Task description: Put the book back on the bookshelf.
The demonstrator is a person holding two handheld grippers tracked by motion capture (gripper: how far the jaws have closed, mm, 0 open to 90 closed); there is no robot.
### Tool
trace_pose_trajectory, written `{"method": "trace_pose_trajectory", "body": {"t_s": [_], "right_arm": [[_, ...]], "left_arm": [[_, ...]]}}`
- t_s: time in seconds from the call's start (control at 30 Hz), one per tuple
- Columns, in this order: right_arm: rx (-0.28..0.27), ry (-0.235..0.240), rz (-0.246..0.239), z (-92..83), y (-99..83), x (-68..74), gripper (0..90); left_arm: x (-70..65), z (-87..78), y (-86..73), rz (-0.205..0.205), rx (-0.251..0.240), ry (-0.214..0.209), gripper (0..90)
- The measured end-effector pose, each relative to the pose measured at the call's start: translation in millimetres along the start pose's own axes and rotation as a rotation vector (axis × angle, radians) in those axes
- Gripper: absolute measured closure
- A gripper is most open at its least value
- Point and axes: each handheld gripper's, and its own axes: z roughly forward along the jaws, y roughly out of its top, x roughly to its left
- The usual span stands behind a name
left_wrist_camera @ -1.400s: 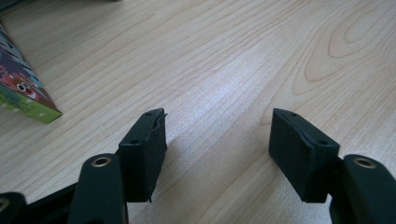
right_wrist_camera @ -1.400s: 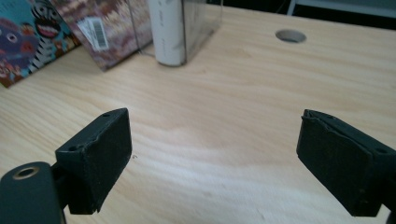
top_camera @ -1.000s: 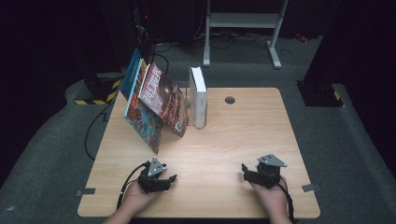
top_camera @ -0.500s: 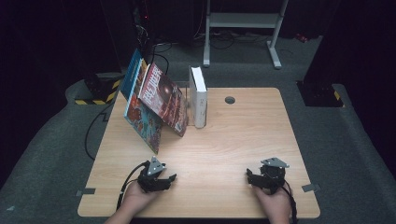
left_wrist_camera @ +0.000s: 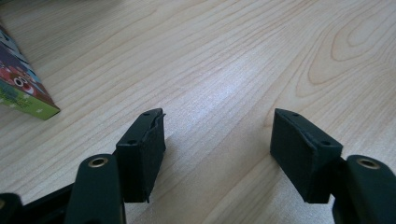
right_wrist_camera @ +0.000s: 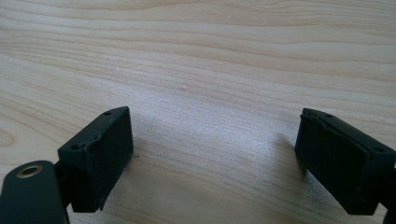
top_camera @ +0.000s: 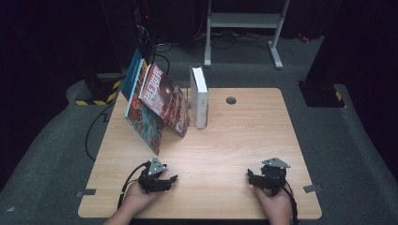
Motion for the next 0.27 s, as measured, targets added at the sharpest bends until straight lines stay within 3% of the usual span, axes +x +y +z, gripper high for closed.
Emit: {"method": "trace_pose_trajectory", "body": {"t_s": [0.27], "right_arm": [[0.0, 0.0, 0.0, 0.0, 0.0, 0.0, 11.1]], "left_arm": [[0.5, -0.3, 0.1, 0.011, 0.003, -0.005, 35.3]]}}
